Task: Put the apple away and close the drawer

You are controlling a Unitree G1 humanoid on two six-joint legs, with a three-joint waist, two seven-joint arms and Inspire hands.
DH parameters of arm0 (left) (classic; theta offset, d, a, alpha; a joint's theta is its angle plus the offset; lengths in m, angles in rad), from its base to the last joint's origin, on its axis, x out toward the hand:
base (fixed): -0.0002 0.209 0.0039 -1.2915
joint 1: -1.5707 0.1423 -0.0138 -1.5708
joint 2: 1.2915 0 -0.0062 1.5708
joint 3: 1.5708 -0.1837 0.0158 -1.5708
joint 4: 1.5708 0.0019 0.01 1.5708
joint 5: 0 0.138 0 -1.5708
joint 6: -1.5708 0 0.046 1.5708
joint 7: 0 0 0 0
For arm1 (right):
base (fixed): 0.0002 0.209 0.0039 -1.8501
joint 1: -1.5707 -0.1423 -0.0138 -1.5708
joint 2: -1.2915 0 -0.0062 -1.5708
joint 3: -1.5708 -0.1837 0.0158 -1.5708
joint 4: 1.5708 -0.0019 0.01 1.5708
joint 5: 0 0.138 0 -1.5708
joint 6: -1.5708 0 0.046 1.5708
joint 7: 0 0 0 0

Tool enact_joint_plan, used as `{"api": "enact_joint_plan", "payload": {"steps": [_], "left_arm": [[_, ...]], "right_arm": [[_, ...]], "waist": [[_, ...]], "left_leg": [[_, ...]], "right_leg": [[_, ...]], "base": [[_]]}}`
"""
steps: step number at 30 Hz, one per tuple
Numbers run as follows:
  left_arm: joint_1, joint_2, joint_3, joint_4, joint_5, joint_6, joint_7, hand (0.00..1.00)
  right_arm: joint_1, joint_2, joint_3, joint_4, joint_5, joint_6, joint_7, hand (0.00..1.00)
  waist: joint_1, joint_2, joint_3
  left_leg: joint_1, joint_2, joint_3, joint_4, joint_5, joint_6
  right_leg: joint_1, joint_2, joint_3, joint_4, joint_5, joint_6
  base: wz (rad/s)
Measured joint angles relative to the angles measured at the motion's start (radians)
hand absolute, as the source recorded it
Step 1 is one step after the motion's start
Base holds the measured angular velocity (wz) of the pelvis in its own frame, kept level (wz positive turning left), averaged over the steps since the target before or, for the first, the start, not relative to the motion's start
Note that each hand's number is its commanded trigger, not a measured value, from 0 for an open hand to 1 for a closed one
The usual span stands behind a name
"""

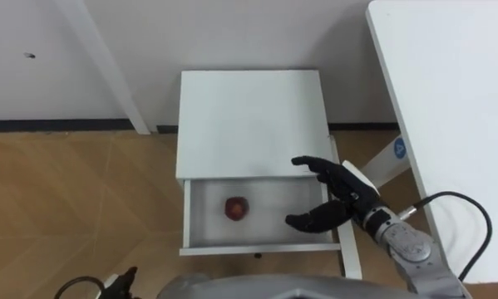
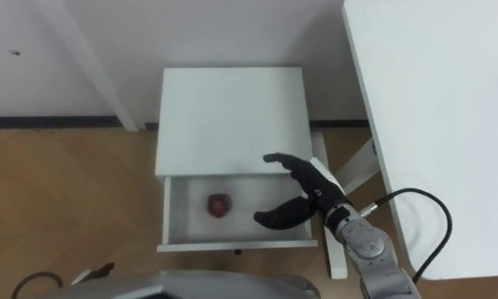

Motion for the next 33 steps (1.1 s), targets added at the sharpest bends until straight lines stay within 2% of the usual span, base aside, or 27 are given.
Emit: {"api": "enact_joint_plan", "payload": {"steps": [10, 13, 20, 24, 26, 27, 28, 29, 30, 31, 32, 33], "left_arm": [[0.003, 0.000, 0.000, 0.000, -0.002, -0.005, 0.002, 0.00], [0.003, 0.000, -0.001, 0.004, -0.003, -0.005, 0.006, 0.00], [0.025, -0.002, 0.018, 0.013, 0.001, -0.005, 0.020, 0.00], [0.027, -0.007, 0.054, 0.026, -0.004, -0.003, 0.033, 0.00], [0.020, -0.013, 0.072, 0.032, -0.003, -0.004, 0.034, 0.00], [0.009, -0.015, 0.100, 0.047, -0.004, -0.006, 0.035, 0.00], [-0.016, -0.015, 0.128, 0.078, -0.004, -0.003, 0.036, 0.00], [-0.024, -0.015, 0.145, 0.082, -0.004, -0.002, 0.037, 0.00], [-0.031, -0.010, 0.166, 0.077, -0.002, -0.002, 0.041, 0.00], [-0.033, -0.004, 0.176, 0.077, -0.003, 0.002, 0.043, 0.00], [-0.028, -0.005, 0.177, 0.075, -0.002, 0.003, 0.043, 0.00], [-0.017, -0.002, 0.176, 0.075, -0.002, 0.015, 0.044, 0.00]], "right_arm": [[0.000, -0.004, 0.000, 0.014, 0.000, -0.001, 0.001, 0.00], [-0.001, -0.004, -0.001, 0.046, 0.004, -0.015, 0.000, 0.00], [0.014, 0.002, -0.076, 0.219, 0.005, -0.021, -0.051, 0.00], [-0.005, 0.009, -0.104, 0.335, 0.003, -0.056, -0.090, 0.00], [-0.008, 0.022, -0.151, 0.352, 0.004, -0.067, -0.112, 0.00], [-0.011, 0.023, -0.179, 0.382, 0.013, -0.079, -0.127, 0.00], [-0.010, 0.020, -0.216, 0.422, 0.020, -0.084, -0.142, 0.00], [-0.010, 0.019, -0.235, 0.449, 0.026, -0.085, -0.151, 0.00], [-0.005, 0.014, -0.271, 0.502, 0.048, -0.080, -0.164, 0.00], [0.008, 0.009, -0.316, 0.570, 0.091, -0.064, -0.174, 0.00], [0.008, 0.004, -0.336, 0.603, 0.110, -0.049, -0.181, 0.00], [0.019, -0.008, -0.369, 0.668, 0.153, -0.021, -0.192, 0.00]], "waist": [[-0.001, 0.003, -0.0003], [-0.002, 0.002, -0.0008], [-0.007, 0.008, -0.0022], [-0.026, 0.015, -0.0077], [-0.036, 0.021, -0.0115], [-0.048, 0.019, -0.0132], [-0.058, 0.027, -0.0168], [-0.063, 0.024, -0.0175], [-0.086, 0.015, -0.0204], [-0.102, 0.014, -0.0254], [-0.102, 0.023, -0.0250], [-0.112, 0.036, -0.0230]], "left_leg": [[0.000, -0.001, 0.001, 0.000, 0.001, 0.001], [0.000, -0.001, 0.004, 0.001, 0.001, 0.001], [0.008, -0.003, 0.004, 0.005, 0.000, 0.001], [0.006, -0.003, 0.003, 0.024, -0.007, 0.011], [-0.011, -0.006, 0.012, 0.055, -0.021, 0.021], [-0.019, -0.005, 0.043, 0.073, -0.030, 0.028], [-0.020, 0.002, 0.097, 0.085, -0.040, 0.039], [-0.018, 0.000, 0.120, 0.086, -0.042, 0.042], [-0.014, -0.012, 0.156, 0.093, -0.049, 0.058], [-0.004, -0.030, 0.175, 0.103, -0.057, 0.075], [-0.001, -0.034, 0.183, 0.106, -0.061, 0.084], [-0.001, -0.041, 0.187, 0.117, -0.069, 0.101]], "right_leg": [[0.000, -0.001, 0.001, 0.000, 0.000, 0.000], [0.001, -0.001, 0.001, 0.000, 0.000, 0.000], [0.012, -0.004, -0.002, 0.000, -0.001, 0.001], [0.015, -0.011, -0.017, 0.020, -0.005, 0.006], [-0.002, -0.027, -0.023, 0.065, -0.022, 0.018], [-0.026, -0.047, -0.024, 0.132, -0.040, 0.030], [-0.071, -0.078, -0.018, 0.246, -0.053, 0.048], [-0.105, -0.099, -0.008, 0.330, -0.055, 0.051], [-0.178, -0.146, 0.028, 0.496, -0.043, 0.055], [-0.250, -0.180, 0.065, 0.639, 0.006, 0.056], [-0.285, -0.184, 0.091, 0.696, 0.047, 0.049], [-0.369, -0.186, 0.139, 0.812, 0.163, 0.043]], "base": [[0.00], [0.00], [0.01], [0.12], [0.27], [0.56], [0.65], [0.82], [0.90], [0.74], [0.35], [-0.14]]}}
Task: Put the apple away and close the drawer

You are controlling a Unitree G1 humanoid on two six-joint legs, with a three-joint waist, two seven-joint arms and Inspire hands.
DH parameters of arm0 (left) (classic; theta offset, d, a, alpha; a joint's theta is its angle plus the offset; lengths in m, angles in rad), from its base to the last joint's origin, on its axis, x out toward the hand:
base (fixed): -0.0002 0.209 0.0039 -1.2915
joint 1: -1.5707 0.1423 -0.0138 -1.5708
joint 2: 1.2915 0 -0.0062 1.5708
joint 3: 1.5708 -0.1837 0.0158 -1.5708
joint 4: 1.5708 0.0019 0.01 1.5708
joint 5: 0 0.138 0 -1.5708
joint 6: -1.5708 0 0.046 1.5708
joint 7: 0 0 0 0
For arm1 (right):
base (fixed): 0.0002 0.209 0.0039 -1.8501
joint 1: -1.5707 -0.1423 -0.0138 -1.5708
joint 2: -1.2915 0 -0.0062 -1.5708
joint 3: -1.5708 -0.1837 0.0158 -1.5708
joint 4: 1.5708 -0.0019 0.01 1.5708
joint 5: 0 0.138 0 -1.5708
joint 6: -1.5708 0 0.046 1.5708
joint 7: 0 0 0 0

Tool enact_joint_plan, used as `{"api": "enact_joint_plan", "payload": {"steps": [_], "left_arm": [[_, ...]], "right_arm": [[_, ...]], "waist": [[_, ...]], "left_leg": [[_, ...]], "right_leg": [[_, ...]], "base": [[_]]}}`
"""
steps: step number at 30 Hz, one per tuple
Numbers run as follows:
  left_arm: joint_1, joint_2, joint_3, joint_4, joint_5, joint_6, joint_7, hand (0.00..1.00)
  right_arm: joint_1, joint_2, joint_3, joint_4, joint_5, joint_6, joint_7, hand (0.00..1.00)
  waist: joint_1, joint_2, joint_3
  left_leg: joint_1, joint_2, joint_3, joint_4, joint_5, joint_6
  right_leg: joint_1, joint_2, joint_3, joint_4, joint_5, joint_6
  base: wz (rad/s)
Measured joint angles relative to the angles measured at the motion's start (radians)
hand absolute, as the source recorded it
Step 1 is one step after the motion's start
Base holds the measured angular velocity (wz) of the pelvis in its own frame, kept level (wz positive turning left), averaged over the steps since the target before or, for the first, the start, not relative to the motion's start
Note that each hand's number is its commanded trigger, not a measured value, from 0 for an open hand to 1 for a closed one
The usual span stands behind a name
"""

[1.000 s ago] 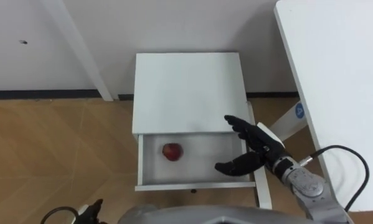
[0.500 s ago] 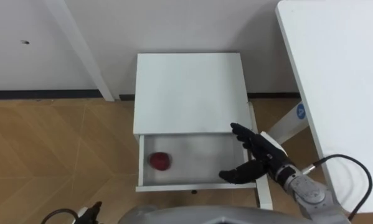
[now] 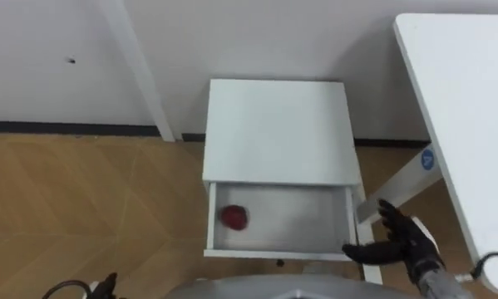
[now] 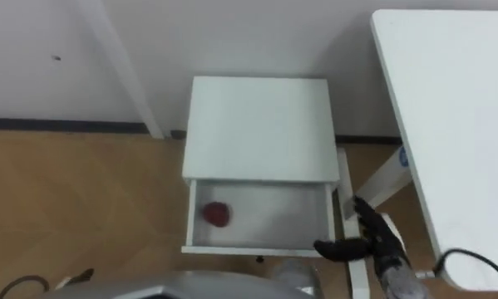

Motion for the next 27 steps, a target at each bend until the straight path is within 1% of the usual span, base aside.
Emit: {"api": "enact_joint_plan", "payload": {"steps": [1, 2, 3, 4, 5, 6, 7, 8, 9, 10, 11, 12, 13, 14, 15, 16, 17, 18, 19, 20, 21, 22, 23, 24, 25, 26, 27], "left_arm": [[0.008, 0.007, -0.001, 0.005, -0.001, 0.011, 0.001, 0.00], [0.010, 0.012, -0.001, 0.010, -0.002, 0.017, 0.004, 0.00], [0.009, 0.017, -0.004, 0.019, -0.003, 0.032, 0.006, 0.00], [-0.001, 0.020, -0.021, 0.034, -0.005, 0.038, 0.007, 0.00], [-0.007, 0.020, -0.022, 0.037, -0.006, 0.044, 0.006, 0.00], [-0.022, 0.020, -0.022, 0.039, -0.011, 0.053, 0.006, 0.00], [-0.037, 0.017, -0.022, 0.056, -0.023, 0.063, 0.006, 0.00], [-0.045, 0.015, -0.023, 0.066, -0.023, 0.073, 0.005, 0.00], [-0.063, 0.009, -0.035, 0.078, -0.023, 0.089, 0.005, 0.00], [-0.072, 0.004, -0.043, 0.086, -0.024, 0.099, 0.004, 0.00], [-0.075, 0.003, -0.043, 0.084, -0.023, 0.103, 0.005, 0.00], [-0.072, 0.003, -0.041, 0.083, -0.023, 0.115, 0.005, 0.00], [-0.066, -0.001, -0.039, 0.084, -0.022, 0.133, 0.005, 0.00], [-0.060, -0.005, -0.038, 0.084, -0.022, 0.139, 0.005, 0.00], [-0.035, -0.021, -0.028, 0.083, -0.022, 0.141, 0.006, 0.00], [-0.017, -0.029, -0.020, 0.084, -0.024, 0.141, 0.006, 0.00], [-0.027, -0.019, -0.022, 0.082, -0.023, 0.141, 0.006, 0.00], [-0.050, 0.005, -0.022, 0.068, -0.022, 0.132, 0.004, 0.00], [-0.029, 0.001, -0.017, 0.072, -0.023, 0.134, 0.009, 0.00], [-0.016, -0.009, -0.018, 0.079, -0.022, 0.134, 0.004, 0.00], [-0.008, -0.026, -0.017, 0.094, -0.022, 0.135, 0.000, 0.00], [0.007, -0.040, -0.021, 0.110, -0.025, 0.125, 0.004, 0.00], [0.000, -0.037, -0.024, 0.110, -0.028, 0.116, 0.004, 0.00], [-0.015, -0.023, -0.034, 0.102, -0.042, 0.108, 0.006, 0.00], [-0.018, -0.010, -0.032, 0.091, -0.045, 0.105, 0.016, 0.00], [-0.007, -0.008, -0.032, 0.092, -0.046, 0.105, 0.018, 0.00], [0.004, -0.004, -0.032, 0.090, -0.043, 0.107, 0.018, 0.00]], "right_arm": [[0.023, -0.002, -0.040, 0.041, 0.026, 0.031, -0.004, 0.00], [0.036, -0.001, -0.054, 0.060, 0.037, 0.045, -0.004, 0.00], [0.057, -0.002, -0.060, 0.090, 0.062, 0.062, 0.000, 0.00], [0.081, 0.000, -0.057, 0.129, 0.069, 0.067, 0.000, 0.00], [0.093, 0.004, -0.056, 0.143, 0.069, 0.072, 0.000, 0.00], [0.108, 0.017, -0.055, 0.167, 0.069, 0.089, 0.000, 0.00], [0.104, 0.024, -0.051, 0.196, 0.068, 0.097, 0.003, 0.00], [0.097, 0.025, -0.047, 0.209, 0.069, 0.101, 0.002, 0.00], [0.091, 0.023, -0.030, 0.216, 0.070, 0.103, -0.005, 0.00], [0.082, 0.021, -0.012, 0.219, 0.093, 0.106, -0.013, 0.00], [0.075, 0.021, -0.009, 0.220, 0.104, 0.109, -0.015, 0.00], [0.050, 0.018, 0.001, 0.222, 0.130, 0.118, -0.025, 0.00], [0.029, 0.011, 0.013, 0.222, 0.148, 0.130, -0.038, 0.00], [0.020, 0.007, 0.021, 0.223, 0.157, 0.136, -0.043, 0.00], [0.003, -0.005, 0.035, 0.222, 0.167, 0.154, -0.055, 0.00], [-0.030, -0.001, 0.040, 0.220, 0.172, 0.167, -0.075, 0.00], [-0.031, 0.009, 0.034, 0.218, 0.169, 0.169, -0.078, 0.00], [-0.029, 0.024, 0.017, 0.224, 0.161, 0.189, -0.082, 0.00], [-0.037, 0.021, 0.018, 0.222, 0.152, 0.217, -0.090, 0.00], [-0.042, 0.017, 0.017, 0.212, 0.152, 0.219, -0.090, 0.00], [-0.048, 0.016, 0.018, 0.198, 0.154, 0.219, -0.091, 0.00], [-0.063, 0.016, 0.026, 0.198, 0.163, 0.230, -0.091, 0.00], [-0.069, 0.016, 0.026, 0.197, 0.161, 0.237, -0.091, 0.00], [-0.068, 0.017, 0.021, 0.184, 0.149, 0.257, -0.094, 0.00], [-0.065, 0.017, 0.023, 0.178, 0.141, 0.271, -0.101, 0.00], [-0.065, 0.016, 0.023, 0.177, 0.142, 0.279, -0.100, 0.00], [-0.061, 0.012, 0.022, 0.176, 0.144, 0.285, -0.100, 0.00]], "waist": [[-0.007, 0.019, -0.0015], [-0.014, 0.019, 0.0002], [-0.030, 0.034, 0.0034], [-0.048, 0.053, 0.0065], [-0.052, 0.058, 0.0083], [-0.060, 0.063, 0.0103], [-0.069, 0.067, 0.0132], [-0.074, 0.071, 0.0161], [-0.079, 0.076, 0.0171], [-0.080, 0.082, 0.0184], [-0.081, 0.084, 0.0178], [-0.081, 0.086, 0.0176], [-0.081, 0.093, 0.0161], [-0.079, 0.097, 0.0158], [-0.076, 0.105, 0.0153], [-0.076, 0.082, 0.0139], [-0.076, 0.085, 0.0227], [-0.067, 0.108, 0.0344], [-0.043, 0.106, 0.0344], [-0.044, 0.093, 0.0401], [-0.050, 0.102, 0.0334], [-0.045, 0.058, 0.0170], [-0.045, 0.055, 0.0170], [-0.047, 0.082, 0.0244], [-0.042, 0.071, 0.0235], [-0.040, 0.060, 0.0265], [-0.040, 0.052, 0.0269]], "left_leg": [[-0.007, 0.001, 0.010, 0.014, -0.009, 0.016], [-0.012, 0.001, 0.013, 0.020, -0.013, 0.022], [-0.025, 0.006, 0.013, 0.035, -0.017, 0.030], [-0.038, 0.020, 0.013, 0.054, -0.021, 0.037], [-0.041, 0.027, 0.015, 0.061, -0.024, 0.041], [-0.049, 0.040, 0.019, 0.073, -0.027, 0.046], [-0.054, 0.052, 0.020, 0.087, -0.030, 0.050], [-0.056, 0.055, 0.020, 0.089, -0.032, 0.051], [-0.057, 0.065, 0.016, 0.106, -0.040, 0.055], [-0.060, 0.077, 0.009, 0.132, -0.054, 0.052], [-0.065, 0.081, 0.006, 0.143, -0.061, 0.052], [-0.072, 0.084, 0.005, 0.156, -0.067, 0.047], [-0.075, 0.083, 0.006, 0.155, -0.069, 0.027], [-0.075, 0.082, 0.009, 0.151, -0.070, -0.003], [-0.057, 0.067, 0.025, 0.112, -0.054, -0.114], [-0.074, 0.060, -0.009, 0.180, -0.071, -0.176], [-0.121, 0.092, -0.052, 0.285, -0.098, -0.079], [-0.204, 0.154, -0.120, 0.441, -0.212, -0.056], [-0.212, 0.147, -0.101, 0.485, -0.236, -0.047], [-0.198, 0.139, -0.090, 0.474, -0.240, -0.055], [-0.165, 0.114, -0.069, 0.412, -0.218, -0.094], [-0.123, 0.072, -0.050, 0.337, -0.176, -0.198], [-0.131, 0.078, -0.062, 0.351, -0.173, -0.137], [-0.183, 0.128, -0.098, 0.408, -0.213, -0.050], [-0.191, 0.116, -0.080, 0.418, -0.219, -0.030], [-0.180, 0.113, -0.074, 0.404, -0.219, -0.030], [-0.142, 0.099, -0.064, 0.353, -0.202, -0.028]], "right_leg": [[-0.089, -0.001, 0.041, 0.125, 0.073, 0.008], [-0.139, 0.004, 0.059, 0.216, 0.064, 0.006], [-0.243, 0.005, 0.070, 0.415, 0.023, -0.005], [-0.339, 0.019, 0.063, 0.585, -0.020, -0.005], [-0.387, 0.031, 0.061, 0.653, -0.039, -0.004], [-0.476, 0.051, 0.048, 0.756, -0.069, -0.003], [-0.553, 0.065, 0.025, 0.835, -0.094, -0.002], [-0.583, 0.070, 0.016, 0.864, -0.102, -0.001], [-0.628, 0.076, -0.003, 0.901, -0.109, -0.006], [-0.648, 0.074, -0.022, 0.916, -0.110, -0.007], [-0.655, 0.071, -0.027, 0.920, -0.110, -0.008], [-0.662, 0.071, -0.027, 0.918, -0.109, -0.008], [-0.654, 0.064, -0.025, 0.916, -0.109, -0.009], [-0.648, 0.060, -0.025, 0.913, -0.109, -0.009], [-0.629, 0.063, -0.023, 0.883, -0.110, -0.014], [-0.617, 0.025, -0.003, 0.867, -0.113, -0.002], [-0.620, 0.011, 0.012, 0.874, -0.117, 0.006], [-0.636, 0.002, 0.071, 0.898, -0.122, 0.019], [-0.613, 0.008, 0.106, 0.887, -0.124, 0.023], [-0.586, 0.000, 0.099, 0.876, -0.123, 0.023], [-0.533, -0.010, 0.075, 0.834, -0.123, 0.013], [-0.493, -0.032, 0.073, 0.761, -0.118, 0.009], [-0.486, -0.039, 0.070, 0.736, -0.117, 0.021], [-0.480, -0.029, 0.077, 0.683, -0.117, 0.035], [-0.431, -0.028, 0.106, 0.586, -0.116, 0.044], [-0.388, -0.027, 0.106, 0.525, -0.116, 0.044], [-0.293, -0.028, 0.087, 0.381, -0.116, 0.048]], "base": [[-0.18], [-0.21], [-0.12], [-0.12], [-0.13], [-0.13], [-0.08], [0.00], [0.04], [0.05], [0.00], [-0.04], [-0.06], [-0.18], [-0.18], [0.00], [0.53], [0.32], [0.00], [-0.47], [-0.42], [-0.30], [-0.06], [0.06], [0.00], [-0.20], [-0.17]]}}
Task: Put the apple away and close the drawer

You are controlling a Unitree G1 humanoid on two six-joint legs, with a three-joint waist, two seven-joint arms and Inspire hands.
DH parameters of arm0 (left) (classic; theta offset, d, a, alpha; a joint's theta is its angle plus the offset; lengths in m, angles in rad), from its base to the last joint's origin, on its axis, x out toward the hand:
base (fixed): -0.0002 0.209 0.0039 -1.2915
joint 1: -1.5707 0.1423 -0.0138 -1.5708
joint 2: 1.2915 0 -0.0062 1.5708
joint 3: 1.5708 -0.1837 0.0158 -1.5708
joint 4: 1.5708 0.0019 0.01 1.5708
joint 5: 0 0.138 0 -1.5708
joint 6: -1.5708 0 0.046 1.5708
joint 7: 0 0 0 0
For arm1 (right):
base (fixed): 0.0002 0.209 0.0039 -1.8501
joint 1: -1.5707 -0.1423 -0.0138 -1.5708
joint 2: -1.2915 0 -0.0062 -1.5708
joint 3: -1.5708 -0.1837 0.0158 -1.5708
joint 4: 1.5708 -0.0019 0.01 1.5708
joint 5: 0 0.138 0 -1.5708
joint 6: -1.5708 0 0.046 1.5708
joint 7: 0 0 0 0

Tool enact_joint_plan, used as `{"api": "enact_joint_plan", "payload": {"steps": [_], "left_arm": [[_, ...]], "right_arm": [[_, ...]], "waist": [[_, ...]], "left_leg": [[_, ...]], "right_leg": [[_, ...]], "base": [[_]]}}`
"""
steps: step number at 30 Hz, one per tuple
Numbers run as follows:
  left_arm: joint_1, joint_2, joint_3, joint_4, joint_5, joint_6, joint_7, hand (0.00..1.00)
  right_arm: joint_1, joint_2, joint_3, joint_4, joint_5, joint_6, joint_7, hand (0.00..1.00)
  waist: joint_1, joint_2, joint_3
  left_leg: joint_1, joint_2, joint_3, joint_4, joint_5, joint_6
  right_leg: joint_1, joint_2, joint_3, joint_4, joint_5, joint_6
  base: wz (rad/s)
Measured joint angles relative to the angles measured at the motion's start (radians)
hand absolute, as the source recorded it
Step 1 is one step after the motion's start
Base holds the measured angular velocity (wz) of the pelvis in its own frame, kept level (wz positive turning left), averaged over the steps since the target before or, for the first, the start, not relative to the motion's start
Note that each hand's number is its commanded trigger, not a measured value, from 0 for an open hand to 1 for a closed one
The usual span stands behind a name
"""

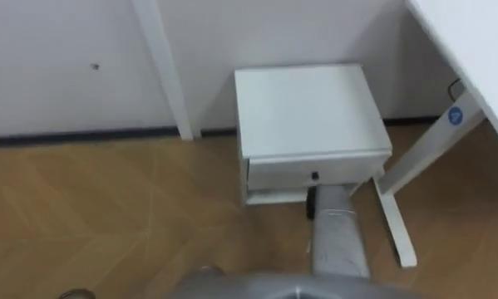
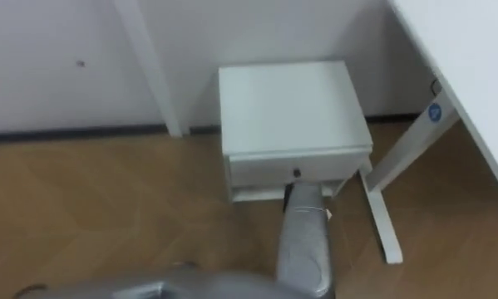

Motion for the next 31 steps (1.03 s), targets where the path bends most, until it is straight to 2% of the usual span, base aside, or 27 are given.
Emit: {"api": "enact_joint_plan", "payload": {"steps": [1, 2, 3, 4, 5, 6, 8, 9, 10, 14, 15, 16, 20, 23, 24, 27, 29, 30, 31], "left_arm": [[0.000, 0.002, -0.003, -0.005, 0.000, 0.002, 0.001, 0.00], [0.000, 0.002, -0.005, -0.012, 0.001, 0.002, 0.002, 0.00], [0.001, 0.002, -0.004, -0.028, 0.001, 0.002, 0.006, 0.00], [0.004, 0.003, 0.000, -0.045, -0.001, 0.002, 0.008, 0.00], [0.004, 0.004, 0.008, -0.052, 0.000, 0.001, 0.011, 0.00], [0.003, 0.006, 0.022, -0.067, 0.000, 0.001, 0.019, 0.00], [-0.014, 0.006, 0.027, -0.068, 0.001, -0.001, 0.030, 0.00], [-0.019, 0.005, 0.027, -0.067, 0.002, -0.002, 0.031, 0.00], [-0.021, 0.006, 0.027, -0.068, 0.002, -0.004, 0.031, 0.00], [-0.018, 0.005, 0.014, -0.061, 0.002, -0.008, 0.030, 0.00], [-0.011, 0.003, 0.015, -0.060, 0.003, -0.007, 0.030, 0.00], [-0.003, 0.002, 0.017, -0.060, 0.003, -0.007, 0.029, 0.00], [0.008, -0.013, 0.036, -0.060, 0.009, 0.010, 0.027, 0.00], [0.014, -0.020, 0.037, -0.060, 0.023, 0.011, 0.026, 0.00], [0.013, -0.021, 0.037, -0.060, 0.023, 0.011, 0.026, 0.00], [0.006, -0.025, 0.036, -0.059, 0.028, 0.011, 0.026, 0.00], [0.009, -0.026, 0.039, -0.056, 0.035, 0.011, 0.025, 0.00], [0.008, -0.024, 0.044, -0.055, 0.041, 0.011, 0.025, 0.00], [0.002, -0.029, 0.040, -0.058, 0.041, 0.008, 0.025, 0.00]], "right_arm": [[0.009, -0.004, 0.000, 0.000, -0.001, 0.001, -0.001, 0.00], [0.010, -0.004, 0.000, -0.001, -0.002, 0.001, -0.004, 0.00], [0.012, -0.004, 0.000, -0.002, -0.002, -0.001, -0.010, 0.00], [0.015, -0.002, 0.000, -0.004, -0.003, -0.002, -0.016, 0.00], [0.018, 0.000, 0.000, -0.003, -0.005, -0.002, -0.018, 0.00], [0.016, 0.004, -0.001, -0.003, -0.011, -0.002, -0.025, 0.00], [0.010, 0.004, -0.003, -0.002, -0.023, -0.005, -0.038, 0.00], [-0.001, 0.004, -0.003, -0.002, -0.025, -0.008, -0.046, 0.00], [-0.005, 0.005, -0.003, -0.003, -0.031, -0.015, -0.052, 0.00], [-0.002, 0.013, -0.003, -0.004, -0.090, -0.034, -0.057, 0.00], [0.000, 0.018, -0.003, -0.003, -0.104, -0.035, -0.057, 0.00], [0.001, 0.026, -0.003, -0.004, -0.122, -0.035, -0.057, 0.00], [0.003, 0.035, -0.002, -0.003, -0.157, -0.036, -0.053, 0.00], [0.003, 0.035, -0.002, 0.003, -0.159, -0.036, -0.052, 0.00], [0.003, 0.035, -0.002, 0.004, -0.158, -0.036, -0.048, 0.00], [-0.005, 0.035, -0.002, 0.015, -0.159, -0.036, -0.029, 0.00], [-0.006, 0.038, -0.002, 0.027, -0.159, -0.036, -0.018, 0.00], [-0.006, 0.047, -0.001, 0.030, -0.160, -0.036, -0.019, 0.00], [-0.004, 0.053, -0.006, 0.034, -0.160, -0.036, -0.016, 0.00]], "waist": [[-0.001, -0.005, -0.0004], [0.000, -0.008, -0.0006], [0.002, -0.012, -0.0019], [0.014, -0.023, -0.0065], [0.022, -0.021, -0.0055], [0.030, -0.041, -0.0079], [0.057, -0.059, -0.0084], [0.067, -0.064, -0.0103], [0.065, -0.067, -0.0087], [0.054, -0.082, -0.0114], [0.054, -0.084, -0.0122], [0.053, -0.081, -0.0138], [0.051, -0.077, -0.0128], [0.050, -0.072, -0.0072], [0.052, -0.066, -0.0083], [0.058, -0.060, -0.0084], [0.071, -0.060, -0.0077], [0.066, -0.086, 0.0004], [0.056, -0.111, -0.0053]], "left_leg": [[0.030, -0.014, 0.005, -0.058, 0.027, 0.008], [0.043, -0.021, 0.008, -0.089, 0.040, 0.010], [0.068, -0.032, 0.019, -0.151, 0.067, 0.012], [0.093, -0.035, 0.029, -0.207, 0.091, 0.008], [0.106, -0.036, 0.030, -0.232, 0.102, 0.004], [0.126, -0.043, 0.031, -0.268, 0.122, -0.004], [0.134, -0.045, 0.028, -0.292, 0.134, -0.021], [0.138, -0.039, 0.014, -0.301, 0.142, -0.034], [0.144, -0.032, -0.004, -0.311, 0.144, -0.040], [0.176, -0.022, -0.024, -0.339, 0.162, -0.072], [0.189, -0.015, -0.025, -0.358, 0.168, -0.082], [0.200, -0.009, -0.029, -0.376, 0.176, -0.095], [0.215, -0.003, -0.048, -0.406, 0.189, -0.116], [0.223, 0.006, -0.053, -0.398, 0.190, -0.118], [0.236, 0.007, -0.055, -0.418, 0.190, -0.118], [0.267, 0.006, -0.061, -0.461, 0.197, -0.129], [0.280, 0.005, -0.082, -0.465, 0.198, -0.130], [0.236, -0.009, -0.074, -0.363, 0.198, -0.131], [0.158, -0.037, -0.075, -0.340, 0.192, -0.124]], "right_leg": [[0.101, -0.001, -0.025, -0.167, -0.002, 0.005], [0.149, 0.002, -0.033, -0.253, -0.003, 0.008], [0.236, 0.020, -0.037, -0.404, -0.011, 0.016], [0.323, 0.052, -0.036, -0.549, -0.026, 0.022], [0.362, 0.066, -0.035, -0.620, -0.036, 0.025], [0.441, 0.087, -0.033, -0.749, -0.073, 0.017], [0.514, 0.110, -0.031, -0.908, -0.107, 0.012], [0.549, 0.124, -0.042, -0.972, -0.108, 0.009], [0.583, 0.138, -0.053, -1.028, -0.105, 0.006], [0.642, 0.163, -0.088, -1.115, -0.099, -0.001], [0.652, 0.174, -0.089, -1.130, -0.093, -0.011], [0.661, 0.185, -0.091, -1.146, -0.086, -0.023], [0.682, 0.199, -0.087, -1.178, -0.081, -0.031], [0.700, 0.209, -0.081, -1.193, -0.075, -0.041], [0.701, 0.211, -0.094, -1.192, -0.075, -0.041], [0.699, 0.214, -0.099, -1.187, -0.075, -0.041], [0.714, 0.214, -0.109, -1.183, -0.075, -0.041], [0.742, 0.185, -0.075, -1.199, -0.072, -0.045], [0.752, 0.156, -0.004, -1.210, -0.072, -0.045]], "base": [[-0.10], [-0.07], [-0.16], [-0.22], [-0.23], [-0.18], [-0.37], [-0.38], [-0.15], [0.09], [0.00], [0.00], [-0.04], [0.00], [-0.08], [-0.07], [-0.12], [0.42], [0.45]]}}
